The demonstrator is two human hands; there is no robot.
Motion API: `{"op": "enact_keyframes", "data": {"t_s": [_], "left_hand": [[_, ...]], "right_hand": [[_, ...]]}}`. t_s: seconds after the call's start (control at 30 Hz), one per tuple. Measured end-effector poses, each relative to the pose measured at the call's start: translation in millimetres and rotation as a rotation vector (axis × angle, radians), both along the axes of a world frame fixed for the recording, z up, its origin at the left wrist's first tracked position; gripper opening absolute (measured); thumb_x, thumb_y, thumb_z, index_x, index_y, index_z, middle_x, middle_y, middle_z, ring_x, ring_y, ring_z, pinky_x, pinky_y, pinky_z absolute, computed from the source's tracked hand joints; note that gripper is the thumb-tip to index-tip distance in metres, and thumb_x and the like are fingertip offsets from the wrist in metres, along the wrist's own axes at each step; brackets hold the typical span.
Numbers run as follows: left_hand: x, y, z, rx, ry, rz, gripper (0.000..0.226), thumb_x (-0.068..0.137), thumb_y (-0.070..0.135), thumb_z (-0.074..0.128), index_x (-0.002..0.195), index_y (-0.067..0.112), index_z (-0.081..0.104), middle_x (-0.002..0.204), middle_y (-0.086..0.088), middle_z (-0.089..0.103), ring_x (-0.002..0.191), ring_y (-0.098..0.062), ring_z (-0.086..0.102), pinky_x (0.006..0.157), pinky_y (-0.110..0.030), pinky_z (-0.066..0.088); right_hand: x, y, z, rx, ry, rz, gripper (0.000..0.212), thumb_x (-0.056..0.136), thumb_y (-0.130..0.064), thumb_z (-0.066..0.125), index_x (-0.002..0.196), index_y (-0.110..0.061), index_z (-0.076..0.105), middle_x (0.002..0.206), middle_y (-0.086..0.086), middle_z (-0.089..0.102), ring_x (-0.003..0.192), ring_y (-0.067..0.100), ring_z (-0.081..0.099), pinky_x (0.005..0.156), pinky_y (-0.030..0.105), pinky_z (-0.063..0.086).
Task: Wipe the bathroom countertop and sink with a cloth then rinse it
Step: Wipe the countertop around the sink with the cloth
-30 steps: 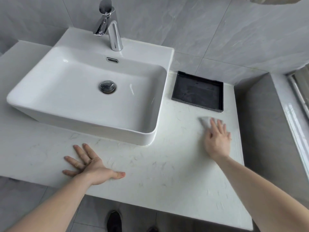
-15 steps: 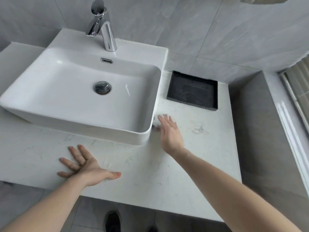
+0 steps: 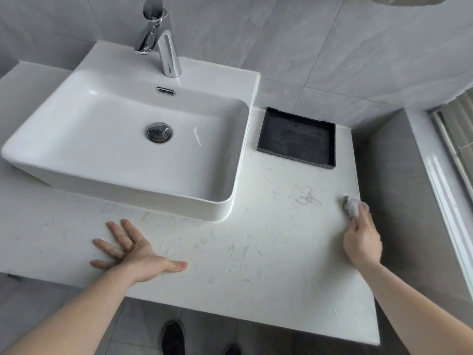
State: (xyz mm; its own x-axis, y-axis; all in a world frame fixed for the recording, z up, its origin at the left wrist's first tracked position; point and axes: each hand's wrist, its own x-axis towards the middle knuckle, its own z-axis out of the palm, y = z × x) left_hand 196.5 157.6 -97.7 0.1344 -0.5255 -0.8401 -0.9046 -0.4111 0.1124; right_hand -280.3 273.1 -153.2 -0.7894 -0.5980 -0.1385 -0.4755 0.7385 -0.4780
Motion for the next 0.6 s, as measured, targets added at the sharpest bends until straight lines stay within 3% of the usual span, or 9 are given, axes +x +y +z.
{"op": "enact_keyframes", "data": {"t_s": [0.07, 0.13, 0.27, 0.4, 0.5, 0.6], "left_hand": [[-1, 0, 0, -0.001, 0.0, 0.003, 0.189, 0.025, 0.089, 0.08, 0.143, 0.016, -0.05, 0.143, -0.011, -0.062, 0.135, -0.051, -0.049, 0.112, -0.075, -0.013], [-1, 0, 1, 0.001, -0.005, -0.002, 0.189, 0.025, 0.088, 0.08, 0.143, 0.016, -0.05, 0.144, -0.011, -0.062, 0.135, -0.052, -0.049, 0.112, -0.075, -0.012], [-3, 1, 2, -0.004, -0.013, -0.005, 0.191, 0.024, 0.088, 0.081, 0.144, 0.016, -0.048, 0.146, -0.011, -0.06, 0.137, -0.052, -0.047, 0.112, -0.075, -0.011], [-4, 1, 3, -0.006, -0.021, -0.008, 0.193, 0.019, 0.089, 0.08, 0.145, 0.016, -0.047, 0.148, -0.011, -0.059, 0.14, -0.051, -0.044, 0.113, -0.076, -0.01], [-5, 1, 3, -0.006, -0.026, -0.013, 0.194, 0.019, 0.088, 0.081, 0.146, 0.016, -0.046, 0.149, -0.011, -0.057, 0.141, -0.051, -0.043, 0.113, -0.076, -0.01], [-5, 1, 3, -0.014, -0.027, -0.013, 0.194, 0.019, 0.087, 0.082, 0.147, 0.016, -0.045, 0.15, -0.01, -0.057, 0.141, -0.05, -0.043, 0.113, -0.076, -0.01]], "right_hand": [[0, -1, 7, -0.012, 0.002, -0.069, 0.05, 0.108, -0.023, 0.034, 0.157, -0.029, 0.036, 0.159, 0.005, 0.047, 0.14, 0.039, 0.048, 0.111, 0.05, 0.04], [20, -13, 15, -0.137, 0.006, 0.004, 0.047, 0.107, -0.021, 0.033, 0.152, -0.032, 0.042, 0.156, -0.001, 0.049, 0.141, 0.032, 0.048, 0.114, 0.048, 0.041], [90, -52, 9, -0.332, -0.023, 0.412, 0.041, 0.107, -0.016, 0.03, 0.142, -0.022, 0.051, 0.144, 0.0, 0.055, 0.137, 0.03, 0.049, 0.116, 0.043, 0.039], [172, -75, -5, -0.074, -0.027, 0.749, 0.048, 0.11, -0.03, 0.035, 0.157, -0.024, 0.038, 0.169, 0.002, 0.027, 0.159, 0.034, 0.005, 0.128, 0.051, 0.007], [193, -75, -18, -0.012, 0.135, 0.888, 0.056, 0.107, -0.043, 0.035, 0.16, -0.026, 0.03, 0.171, -0.001, 0.018, 0.158, 0.037, 0.003, 0.124, 0.053, 0.001], [172, -65, -23, -0.004, 0.135, 0.816, 0.059, 0.107, -0.047, 0.035, 0.163, -0.033, 0.022, 0.173, -0.006, 0.009, 0.159, 0.03, -0.004, 0.126, 0.049, -0.004]]}}
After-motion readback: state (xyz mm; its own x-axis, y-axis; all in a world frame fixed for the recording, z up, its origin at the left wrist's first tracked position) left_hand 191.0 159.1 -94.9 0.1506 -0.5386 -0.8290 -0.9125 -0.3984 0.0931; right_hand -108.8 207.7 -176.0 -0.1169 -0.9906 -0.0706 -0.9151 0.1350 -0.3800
